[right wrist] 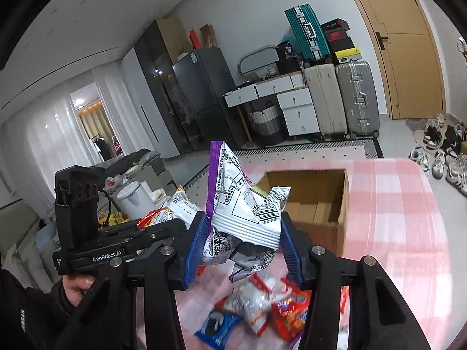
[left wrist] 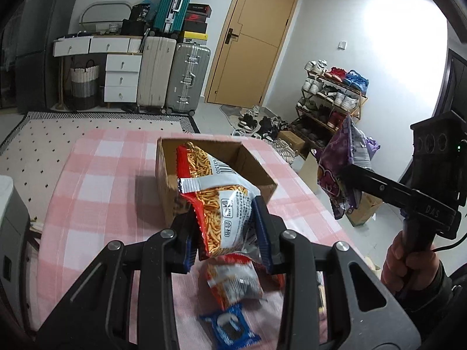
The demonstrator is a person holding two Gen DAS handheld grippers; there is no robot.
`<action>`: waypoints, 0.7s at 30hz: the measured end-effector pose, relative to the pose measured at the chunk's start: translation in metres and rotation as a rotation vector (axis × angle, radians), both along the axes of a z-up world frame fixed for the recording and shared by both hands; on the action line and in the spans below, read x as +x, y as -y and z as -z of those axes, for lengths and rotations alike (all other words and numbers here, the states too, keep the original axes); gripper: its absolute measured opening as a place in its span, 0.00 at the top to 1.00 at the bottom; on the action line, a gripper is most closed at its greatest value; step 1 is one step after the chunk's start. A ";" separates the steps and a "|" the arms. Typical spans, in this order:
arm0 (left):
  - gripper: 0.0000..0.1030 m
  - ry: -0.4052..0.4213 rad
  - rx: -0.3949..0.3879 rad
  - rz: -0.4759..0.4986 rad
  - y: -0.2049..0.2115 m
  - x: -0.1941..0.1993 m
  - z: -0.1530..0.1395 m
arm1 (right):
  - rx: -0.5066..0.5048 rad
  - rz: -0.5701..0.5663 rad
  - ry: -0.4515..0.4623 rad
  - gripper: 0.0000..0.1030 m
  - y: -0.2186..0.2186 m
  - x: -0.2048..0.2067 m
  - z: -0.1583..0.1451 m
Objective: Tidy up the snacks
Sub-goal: 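Carry both bags over the cardboard box with the left and right grippers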
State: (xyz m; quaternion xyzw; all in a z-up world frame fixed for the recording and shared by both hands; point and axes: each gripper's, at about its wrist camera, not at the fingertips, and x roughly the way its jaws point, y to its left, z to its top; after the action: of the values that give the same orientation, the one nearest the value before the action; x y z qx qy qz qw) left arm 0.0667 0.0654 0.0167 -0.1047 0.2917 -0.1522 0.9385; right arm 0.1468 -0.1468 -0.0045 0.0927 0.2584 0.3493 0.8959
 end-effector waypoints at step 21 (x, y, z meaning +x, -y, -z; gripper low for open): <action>0.70 -0.050 0.027 0.016 0.007 0.170 -0.022 | -0.042 0.033 -0.070 0.52 -0.024 0.146 -0.007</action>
State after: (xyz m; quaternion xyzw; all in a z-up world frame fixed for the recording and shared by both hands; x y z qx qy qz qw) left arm 0.2362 0.0585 0.0387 -0.0937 0.3180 -0.1529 0.9310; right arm 0.2930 -0.1232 0.0023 0.0903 0.2952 0.3254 0.8938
